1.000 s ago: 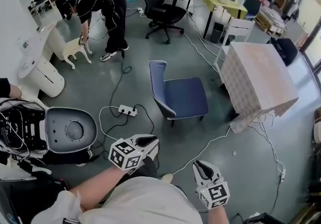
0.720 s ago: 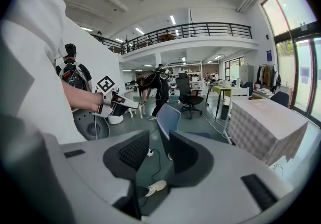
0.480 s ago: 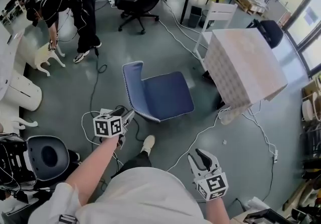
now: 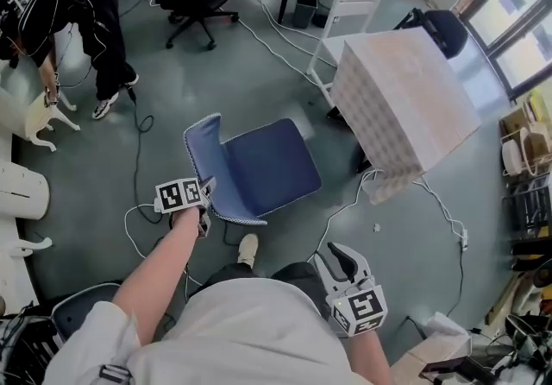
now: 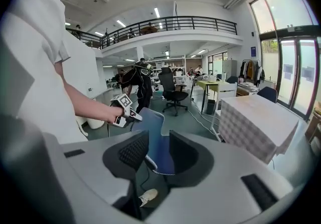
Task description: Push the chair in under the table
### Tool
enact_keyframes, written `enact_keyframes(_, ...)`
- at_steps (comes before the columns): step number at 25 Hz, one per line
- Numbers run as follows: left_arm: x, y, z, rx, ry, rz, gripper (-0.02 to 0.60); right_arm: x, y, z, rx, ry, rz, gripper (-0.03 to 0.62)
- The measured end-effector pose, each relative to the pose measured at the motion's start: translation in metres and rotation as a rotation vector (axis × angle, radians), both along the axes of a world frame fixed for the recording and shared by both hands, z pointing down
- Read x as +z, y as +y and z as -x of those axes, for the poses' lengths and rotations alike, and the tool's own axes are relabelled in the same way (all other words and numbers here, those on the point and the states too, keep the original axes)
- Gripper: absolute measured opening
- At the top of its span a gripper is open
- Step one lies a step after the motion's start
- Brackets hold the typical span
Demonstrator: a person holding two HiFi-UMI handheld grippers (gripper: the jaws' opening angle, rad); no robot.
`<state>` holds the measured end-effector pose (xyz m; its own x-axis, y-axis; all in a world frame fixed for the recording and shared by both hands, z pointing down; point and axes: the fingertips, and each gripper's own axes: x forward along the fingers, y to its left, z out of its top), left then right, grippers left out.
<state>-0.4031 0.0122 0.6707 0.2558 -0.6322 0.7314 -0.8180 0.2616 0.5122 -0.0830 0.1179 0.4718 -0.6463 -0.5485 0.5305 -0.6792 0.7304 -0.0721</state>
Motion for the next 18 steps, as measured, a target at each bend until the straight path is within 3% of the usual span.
enact_keyframes(4, 0.026, -0.001, 0.003, -0.020, 0.030, 0.094, 0.249, 0.006, -0.013, 0.000, 0.023, 0.013, 0.025, 0.124)
enact_keyframes(7, 0.033, -0.006, -0.002, -0.034, 0.033, 0.136, 0.188, 0.007, -0.031, -0.003, 0.028, 0.010, 0.026, 0.124)
enact_keyframes(12, 0.034, -0.004, -0.001, -0.051, 0.000, 0.159, 0.129, 0.009, -0.061, -0.005, 0.001, -0.004, 0.025, 0.124)
enact_keyframes(18, 0.036, -0.008, 0.000, -0.138, 0.006, 0.187, 0.072, 0.018, -0.102, -0.024, -0.037, -0.024, 0.047, 0.124)
